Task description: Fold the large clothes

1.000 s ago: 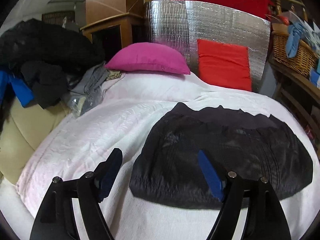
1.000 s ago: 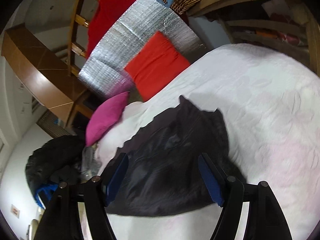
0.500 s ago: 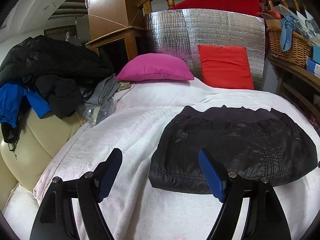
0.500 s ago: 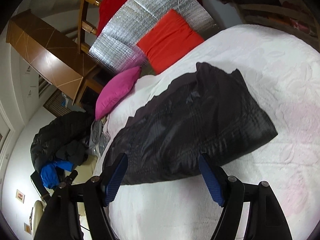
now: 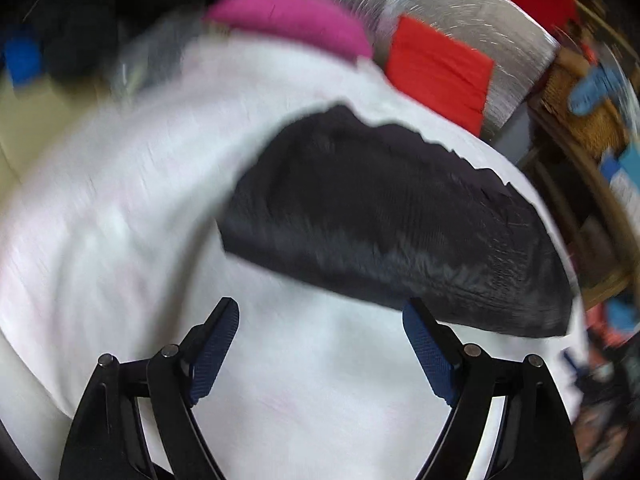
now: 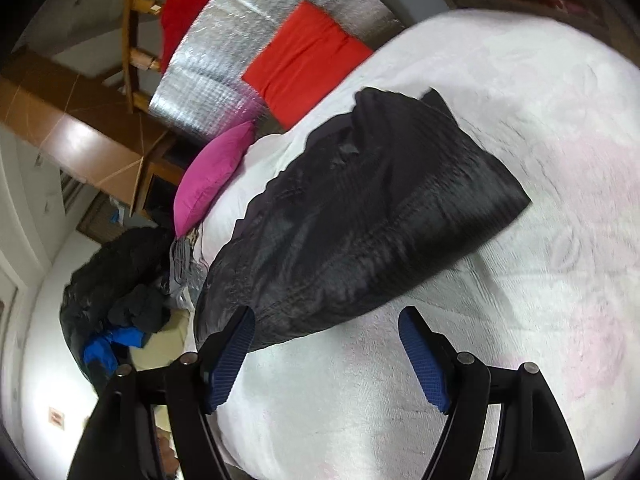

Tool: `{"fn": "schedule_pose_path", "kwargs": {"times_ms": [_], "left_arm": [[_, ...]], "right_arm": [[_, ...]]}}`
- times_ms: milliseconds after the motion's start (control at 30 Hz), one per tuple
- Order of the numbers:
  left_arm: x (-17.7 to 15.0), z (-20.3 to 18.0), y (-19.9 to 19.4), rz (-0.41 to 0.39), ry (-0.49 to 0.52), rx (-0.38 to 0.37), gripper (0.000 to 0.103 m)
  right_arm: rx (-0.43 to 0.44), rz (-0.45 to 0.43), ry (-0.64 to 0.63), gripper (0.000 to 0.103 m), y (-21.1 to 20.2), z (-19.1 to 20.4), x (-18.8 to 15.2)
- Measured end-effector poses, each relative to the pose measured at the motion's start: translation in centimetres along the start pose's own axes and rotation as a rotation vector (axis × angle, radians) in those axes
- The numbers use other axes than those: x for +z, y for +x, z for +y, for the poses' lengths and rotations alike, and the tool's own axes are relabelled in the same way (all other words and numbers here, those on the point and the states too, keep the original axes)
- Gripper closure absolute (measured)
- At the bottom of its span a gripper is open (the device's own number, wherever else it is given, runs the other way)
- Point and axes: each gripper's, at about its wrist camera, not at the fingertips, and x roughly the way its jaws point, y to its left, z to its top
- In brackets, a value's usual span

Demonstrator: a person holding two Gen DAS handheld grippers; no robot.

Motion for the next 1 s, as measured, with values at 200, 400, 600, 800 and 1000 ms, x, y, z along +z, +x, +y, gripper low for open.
{"fn": "schedule_pose_path", "kwargs": {"times_ms": [200,400,600,800,1000], "left_arm": [[-0.1,1.8,2.9,0.075,-0.212,-0.087,0.019],[0.1,2.7,4.5,0.056,-0.319,-0.13,0.019],[0.4,4.5,6.4,0.02,-0.409,-0.125,0.019],[0.7,5.5,7.8,0.006,-0.501,-0.234,0.018],[1.6,4.9,8.9,-0.012,-0.531,-0.298,0.015]], "right_arm": [[0.005,0.002,0.101,0.025,0.8,-1.7,0.1],[0.014,-0.036,0.243,0.025,1.8,-3.8,0.3],[0.016,-0.072,0.316,0.025,2.6,-5.1,0.5],[0.013,-0.088,0.332,0.025,3.4,-5.4,0.7],[-0.007,-0.113,0.34,0.025,4.5,-5.3,1.5]]}}
